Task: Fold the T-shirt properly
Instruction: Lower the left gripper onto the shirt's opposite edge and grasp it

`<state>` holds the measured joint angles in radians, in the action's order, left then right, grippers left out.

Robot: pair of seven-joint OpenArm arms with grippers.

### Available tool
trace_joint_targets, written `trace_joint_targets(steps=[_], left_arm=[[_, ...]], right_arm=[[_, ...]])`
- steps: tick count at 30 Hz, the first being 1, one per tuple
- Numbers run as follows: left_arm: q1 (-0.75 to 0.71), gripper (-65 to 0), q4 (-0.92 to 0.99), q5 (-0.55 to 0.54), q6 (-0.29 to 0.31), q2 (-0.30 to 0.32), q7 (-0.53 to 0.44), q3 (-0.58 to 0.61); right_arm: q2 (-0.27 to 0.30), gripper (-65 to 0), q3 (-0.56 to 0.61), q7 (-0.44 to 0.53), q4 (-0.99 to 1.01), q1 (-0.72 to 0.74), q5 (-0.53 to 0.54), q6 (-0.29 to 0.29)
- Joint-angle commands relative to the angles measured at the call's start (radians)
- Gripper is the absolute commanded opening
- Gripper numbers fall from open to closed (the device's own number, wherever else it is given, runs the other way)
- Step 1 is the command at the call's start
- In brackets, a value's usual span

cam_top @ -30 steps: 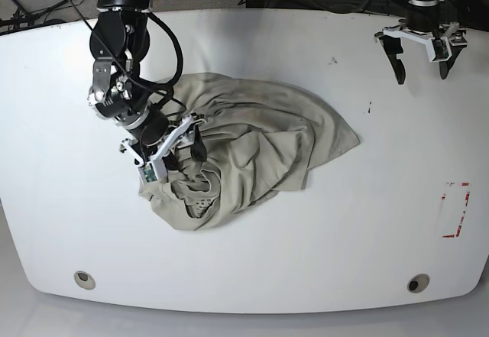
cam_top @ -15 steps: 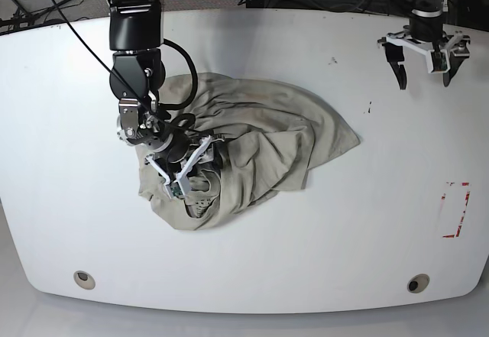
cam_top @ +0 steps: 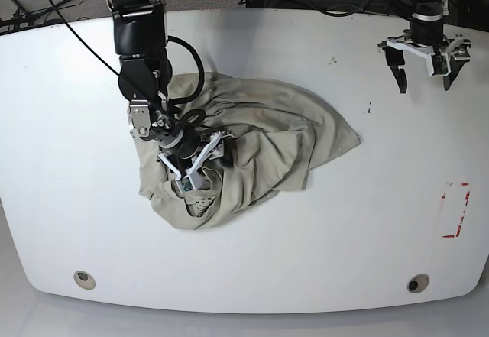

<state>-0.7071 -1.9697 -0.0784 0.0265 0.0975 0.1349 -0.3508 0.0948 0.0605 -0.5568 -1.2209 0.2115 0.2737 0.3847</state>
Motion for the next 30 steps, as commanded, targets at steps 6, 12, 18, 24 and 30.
trace_joint_targets(steps=[6, 12, 18, 24, 30], left_arm=[[-0.006, -12.5, -0.018, 0.001, -0.003, 0.006, -0.027, -0.001], [-0.003, -12.5, -0.02, -0.001, -0.003, 0.006, 0.024, -0.001], [0.05, -12.5, -0.023, -0.001, -0.003, 0.006, 0.108, -0.008], [0.169, -12.5, -0.02, -0.001, -0.003, 0.005, 0.205, 0.042], [0.315, -12.5, 0.008, 0.001, -0.003, 0.005, 0.32, 0.134]], right_arm=[[-0.004, -52.2, -0.003, 0.027, -0.015, 0.05, 0.014, 0.001], [-0.002, -65.0, -0.004, 0.024, -0.024, 0.072, 0.014, 0.003], [0.007, -65.0, -0.009, 0.004, -0.15, 0.039, 0.014, 0.001], [0.049, -65.0, -0.009, -0.033, -0.363, -0.044, 0.014, 0.001], [0.082, -65.0, -0.011, -0.033, -0.477, -0.105, 0.014, 0.001]])
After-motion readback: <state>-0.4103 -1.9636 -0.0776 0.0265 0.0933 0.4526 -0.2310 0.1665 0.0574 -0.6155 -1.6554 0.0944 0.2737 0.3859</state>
